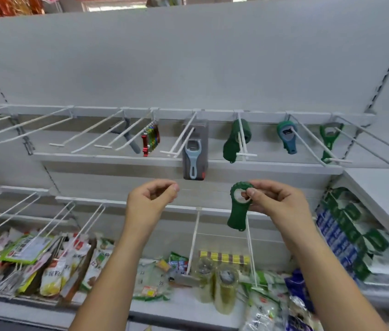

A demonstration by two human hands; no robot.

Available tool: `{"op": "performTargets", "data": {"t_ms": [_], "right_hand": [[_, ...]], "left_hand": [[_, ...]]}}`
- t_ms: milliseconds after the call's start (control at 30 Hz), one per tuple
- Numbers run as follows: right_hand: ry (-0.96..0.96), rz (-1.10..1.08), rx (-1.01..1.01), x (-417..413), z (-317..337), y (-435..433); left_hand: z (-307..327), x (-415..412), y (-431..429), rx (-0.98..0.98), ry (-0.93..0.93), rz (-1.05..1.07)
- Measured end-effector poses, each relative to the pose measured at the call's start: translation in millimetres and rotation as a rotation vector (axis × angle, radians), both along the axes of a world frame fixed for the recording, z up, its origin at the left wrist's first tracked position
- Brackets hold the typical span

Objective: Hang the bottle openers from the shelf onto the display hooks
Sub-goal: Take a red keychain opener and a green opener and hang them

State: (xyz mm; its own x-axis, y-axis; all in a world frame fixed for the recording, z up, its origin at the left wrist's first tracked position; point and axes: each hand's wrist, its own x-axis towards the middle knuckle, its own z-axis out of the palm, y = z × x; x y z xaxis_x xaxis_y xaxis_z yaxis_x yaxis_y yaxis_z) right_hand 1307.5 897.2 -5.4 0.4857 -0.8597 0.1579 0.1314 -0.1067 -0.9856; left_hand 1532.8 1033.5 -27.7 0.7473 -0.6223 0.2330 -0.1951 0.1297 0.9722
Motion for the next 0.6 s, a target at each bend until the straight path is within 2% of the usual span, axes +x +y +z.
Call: {"op": "performTargets", "data": {"t_ms": [233,600], "right_hand": [[-0.056,0.005,-0.015,-15,11,2],[-0.198,-0.072,-0.022,5,34,2]], "left_hand": [[0,-30,5,0.004,0.006,-0.041],[8,-15,6,0.037,-0.033,-0.047]]}}
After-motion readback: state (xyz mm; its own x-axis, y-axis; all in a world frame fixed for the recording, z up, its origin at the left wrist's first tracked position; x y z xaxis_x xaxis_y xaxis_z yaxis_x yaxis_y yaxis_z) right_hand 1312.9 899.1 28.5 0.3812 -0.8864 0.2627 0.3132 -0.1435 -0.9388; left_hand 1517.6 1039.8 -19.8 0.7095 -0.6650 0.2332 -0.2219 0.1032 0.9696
